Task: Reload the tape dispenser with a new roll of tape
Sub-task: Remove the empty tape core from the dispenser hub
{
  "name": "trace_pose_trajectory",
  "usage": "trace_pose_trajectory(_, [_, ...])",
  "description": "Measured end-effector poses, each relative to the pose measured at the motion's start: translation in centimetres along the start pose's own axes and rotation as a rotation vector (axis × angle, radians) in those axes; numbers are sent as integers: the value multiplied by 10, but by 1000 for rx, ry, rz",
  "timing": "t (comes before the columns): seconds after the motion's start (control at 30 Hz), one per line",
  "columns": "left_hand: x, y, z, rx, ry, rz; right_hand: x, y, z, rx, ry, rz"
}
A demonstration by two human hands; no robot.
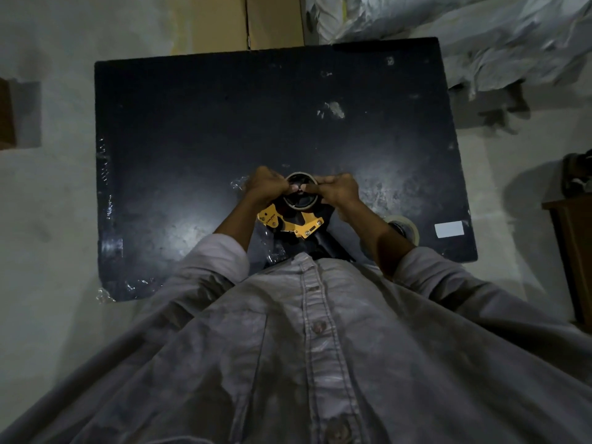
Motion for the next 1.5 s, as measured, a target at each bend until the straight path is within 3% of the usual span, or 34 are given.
trace_pose_trajectory(0.13, [-10,-11,-1,175,37,90,-10,5,7,61,32,-108])
trace_pose_trajectory(0.2, [-8,-6,2,217,68,23,-14,9,11,62,35,-92])
trace_pose_trajectory(0.37, [6,-2,5,11,86,-118,-9,5,14,-51,-41,-22])
trace_pose_trajectory(0.57, [19,3,7,-177,-67,-177,0,1,10,-10,17,-80])
trace_pose_trajectory(0.7, [18,-1,8,-5,-13,-107,4,3,2,-6,-63,-21])
trace_pose_trajectory(0.8, [-1,1,17,133,159,-52,1,7,6,11,-74,-47])
trace_pose_trajectory(0.9, [-2,8,18,120,277,-88,-6,9,14,-6,-57,-38])
trace_pose_trajectory(1.23, [48,14,-20,-87,106,39,-1,2,20,-85,-46,-31])
trace_pose_trajectory(1.4, [24,2,15,64,74,76,-3,5,16,-26,-120,-69])
trace_pose_trajectory(1.5, [12,-2,24,125,97,147,-15,8,17,-9,-66,-84])
Point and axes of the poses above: each hand's wrist, its own z-axis away from the middle knuckle, its own y-axis out of the palm, x = y × z, the point moved 6 cm from there along -z, towards the middle knuckle, and after that the axes turned 10 degrees about z, right-handed, at the moved point
